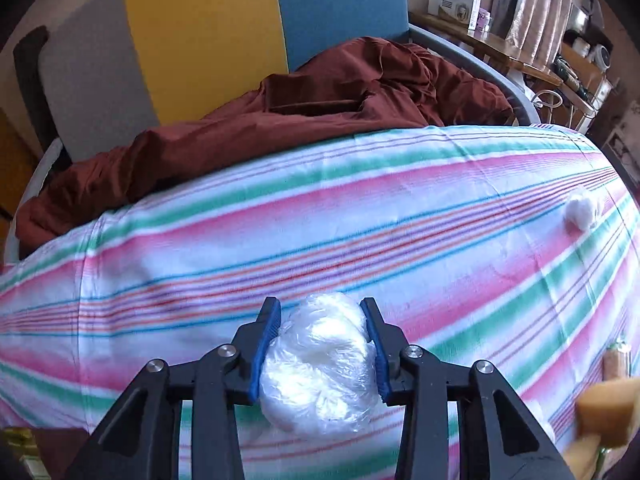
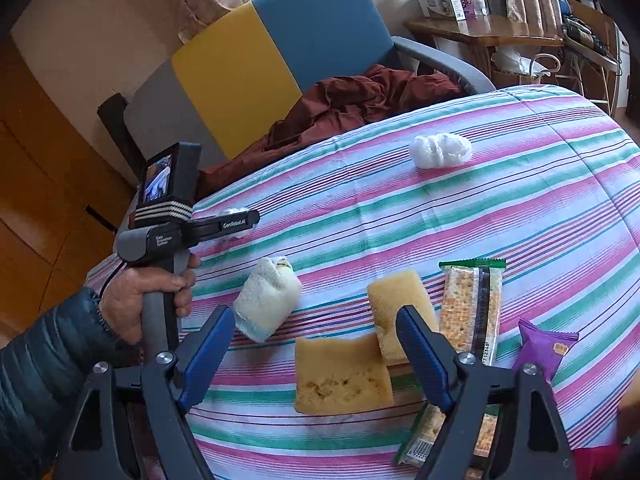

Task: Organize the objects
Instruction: 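Grasp the plastic-wrapped white bundle with the left tool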

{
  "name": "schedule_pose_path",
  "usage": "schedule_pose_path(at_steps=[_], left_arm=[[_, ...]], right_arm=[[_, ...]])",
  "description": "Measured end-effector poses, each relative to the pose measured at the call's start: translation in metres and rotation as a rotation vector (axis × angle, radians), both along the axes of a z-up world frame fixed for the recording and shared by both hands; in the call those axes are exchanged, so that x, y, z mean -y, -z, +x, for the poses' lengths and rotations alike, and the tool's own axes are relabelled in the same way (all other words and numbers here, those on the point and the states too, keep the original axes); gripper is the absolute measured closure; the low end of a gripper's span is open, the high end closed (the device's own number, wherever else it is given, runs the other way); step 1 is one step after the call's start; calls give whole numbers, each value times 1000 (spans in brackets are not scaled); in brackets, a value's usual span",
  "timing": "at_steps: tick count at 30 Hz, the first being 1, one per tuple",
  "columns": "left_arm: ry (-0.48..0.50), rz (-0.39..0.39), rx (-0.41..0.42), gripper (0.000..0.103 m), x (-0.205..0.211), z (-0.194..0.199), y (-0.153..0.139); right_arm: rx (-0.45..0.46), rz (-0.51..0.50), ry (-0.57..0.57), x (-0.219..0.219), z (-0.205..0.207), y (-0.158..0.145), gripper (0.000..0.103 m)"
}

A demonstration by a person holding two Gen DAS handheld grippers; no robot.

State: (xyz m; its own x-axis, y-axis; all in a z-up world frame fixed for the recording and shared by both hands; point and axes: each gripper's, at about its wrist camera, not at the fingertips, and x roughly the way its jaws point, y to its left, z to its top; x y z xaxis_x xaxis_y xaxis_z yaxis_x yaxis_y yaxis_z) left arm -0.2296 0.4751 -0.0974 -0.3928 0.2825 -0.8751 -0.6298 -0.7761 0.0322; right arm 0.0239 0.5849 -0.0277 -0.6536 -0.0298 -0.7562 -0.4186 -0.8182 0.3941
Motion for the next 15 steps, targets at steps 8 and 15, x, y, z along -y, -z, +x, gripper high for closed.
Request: schedule_pose_path(at_steps=[8,15], left_arm=[[-13,-32,32,62,37,60,-1],[-36,-9,34,62,72,117,-2]], right_arm=[[43,19,8,-2,-5,7,19],[45,46,14,-1,-6,7,19]])
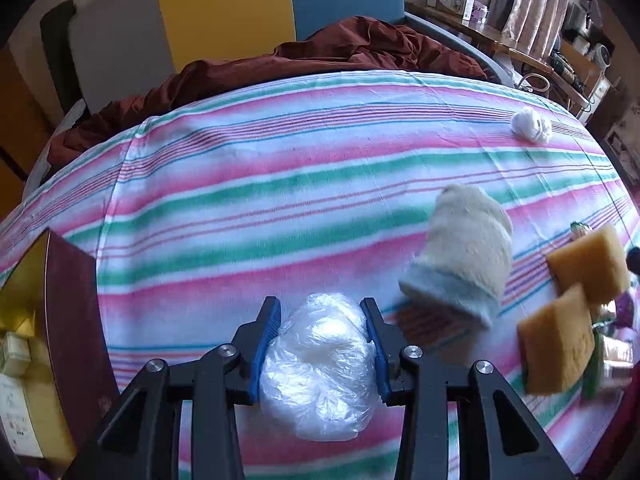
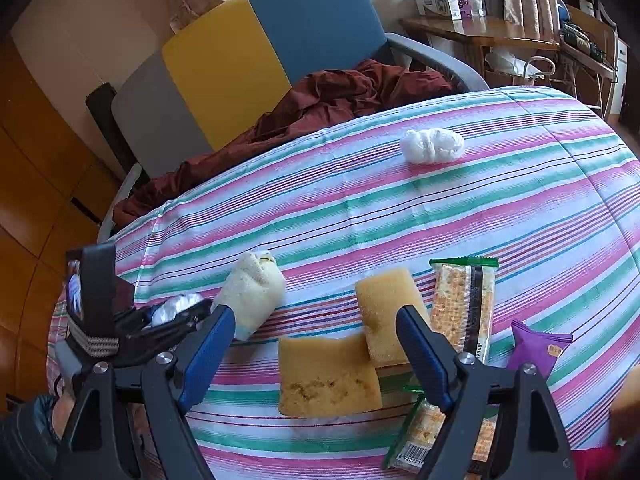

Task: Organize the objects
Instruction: 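Grasp the plastic-wrapped white bundle with the left tool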

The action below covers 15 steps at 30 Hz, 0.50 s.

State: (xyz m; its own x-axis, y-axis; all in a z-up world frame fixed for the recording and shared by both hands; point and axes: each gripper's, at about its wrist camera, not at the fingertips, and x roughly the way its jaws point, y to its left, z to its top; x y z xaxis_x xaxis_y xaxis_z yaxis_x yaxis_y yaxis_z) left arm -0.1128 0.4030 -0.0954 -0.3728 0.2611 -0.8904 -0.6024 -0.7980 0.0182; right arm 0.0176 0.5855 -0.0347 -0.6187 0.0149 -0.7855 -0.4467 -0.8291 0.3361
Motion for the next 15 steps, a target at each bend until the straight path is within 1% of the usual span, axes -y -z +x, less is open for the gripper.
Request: schedule_pose_path(at_steps=[3,9,12,15], left_arm=[[13,11,-22,62,10,28,1],[35,72,-124,62,37,83,2],[37,109,-170,62,47,97,5],[51,125,-212,62,49,105,6]], right_arm=[[6,18,-10,3,-2,0,19],[10,55,-46,12,-6,0,19],[20,79,-68,18,-9,1,19],[29,106,-95,24,-13,2,19]])
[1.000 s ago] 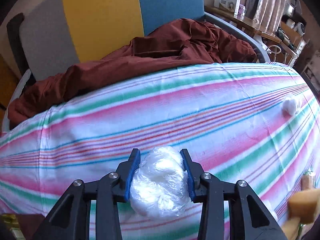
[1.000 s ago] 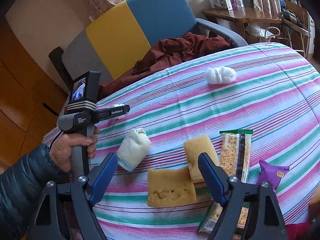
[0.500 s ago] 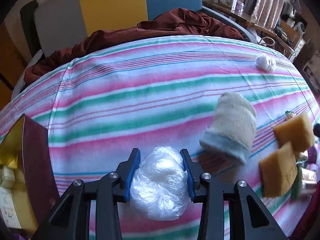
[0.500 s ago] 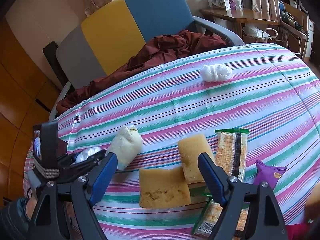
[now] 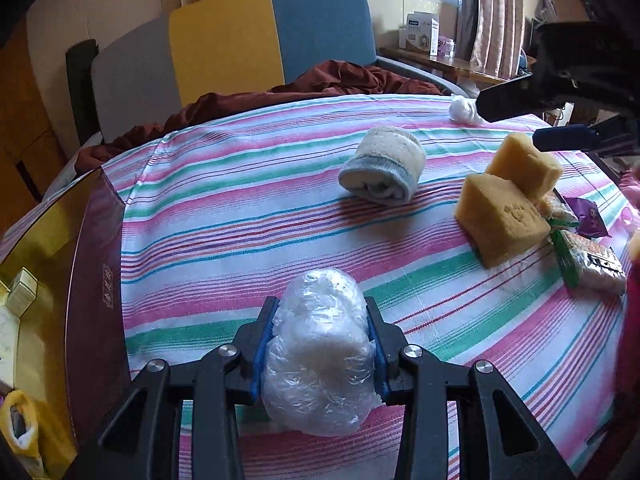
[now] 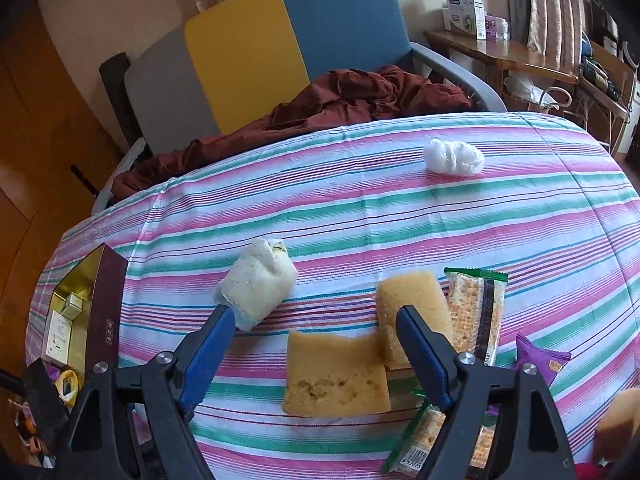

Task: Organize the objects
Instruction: 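Grasp the plastic-wrapped white bundle with the left tool, then hold the wrapped bundle in left tool while right tool grasps the grey sock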

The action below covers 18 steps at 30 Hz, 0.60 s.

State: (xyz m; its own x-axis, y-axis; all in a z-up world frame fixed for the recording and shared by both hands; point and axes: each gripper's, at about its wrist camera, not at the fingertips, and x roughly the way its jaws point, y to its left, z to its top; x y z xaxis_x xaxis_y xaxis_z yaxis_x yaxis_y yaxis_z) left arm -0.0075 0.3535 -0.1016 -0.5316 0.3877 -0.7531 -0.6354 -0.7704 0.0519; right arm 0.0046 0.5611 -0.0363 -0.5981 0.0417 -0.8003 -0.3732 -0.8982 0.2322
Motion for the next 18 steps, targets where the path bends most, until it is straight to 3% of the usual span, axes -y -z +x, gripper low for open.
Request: schedule_pose_path(at_steps=[7,18], left_arm=[[5,37,5,62,5,-2,3],[8,68,17,62,9,-6,4]], right_arm=[[41,87,-134,29,-17,3,19],[215,253,-297,56,-86,35,17]])
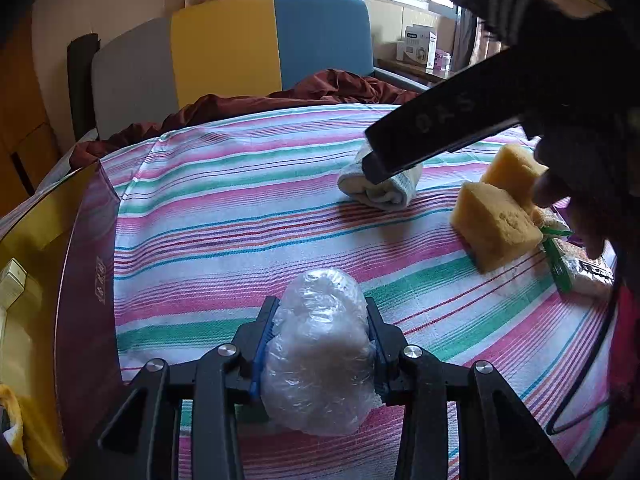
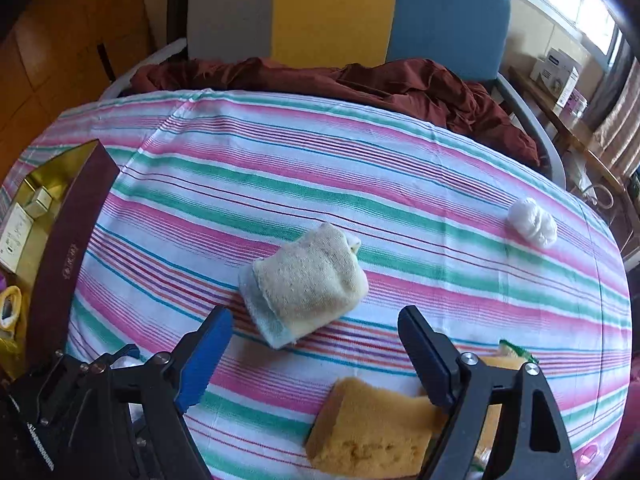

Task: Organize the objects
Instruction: 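Hold the wrapped bundle in left tool while right tool grasps the grey sock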

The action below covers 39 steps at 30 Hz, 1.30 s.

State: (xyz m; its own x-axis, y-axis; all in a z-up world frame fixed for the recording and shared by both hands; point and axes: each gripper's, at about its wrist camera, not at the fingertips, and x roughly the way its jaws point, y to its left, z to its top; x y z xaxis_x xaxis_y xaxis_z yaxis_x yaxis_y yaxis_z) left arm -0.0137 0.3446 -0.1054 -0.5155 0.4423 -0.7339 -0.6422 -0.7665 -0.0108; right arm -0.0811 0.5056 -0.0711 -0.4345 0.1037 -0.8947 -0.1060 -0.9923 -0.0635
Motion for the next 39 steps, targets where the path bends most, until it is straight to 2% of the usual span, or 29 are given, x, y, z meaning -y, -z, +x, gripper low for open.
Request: schedule_pose_path(at_steps=[5,6,9,11,14,20,34,39], left_arm=[[1,11,6,62,1,-2,1],[2,12,7,62,1,-2,1],[2,21,11,62,1,-3,1],[3,20,10,62,2,-3,1],[2,17,6,62,2,-4,2],[2,11,1,62,1,-2,2],[1,-13,-22,62,-3,4,1],[12,-36,-26,66,-4,5,-1]], right_arm=[[44,15,-16,3,-28,17,17],[46,-8,-8,2,-30,21,25],[27,-42,12,3,-21,20,32],[24,-109,10,5,-7,18,33],[21,-99,5,15,8,20,32],[25,-131,6,10,3,25,32],[64,-109,-30,16,-4,36,32],[58,-102,-40,18,-5,36,32]])
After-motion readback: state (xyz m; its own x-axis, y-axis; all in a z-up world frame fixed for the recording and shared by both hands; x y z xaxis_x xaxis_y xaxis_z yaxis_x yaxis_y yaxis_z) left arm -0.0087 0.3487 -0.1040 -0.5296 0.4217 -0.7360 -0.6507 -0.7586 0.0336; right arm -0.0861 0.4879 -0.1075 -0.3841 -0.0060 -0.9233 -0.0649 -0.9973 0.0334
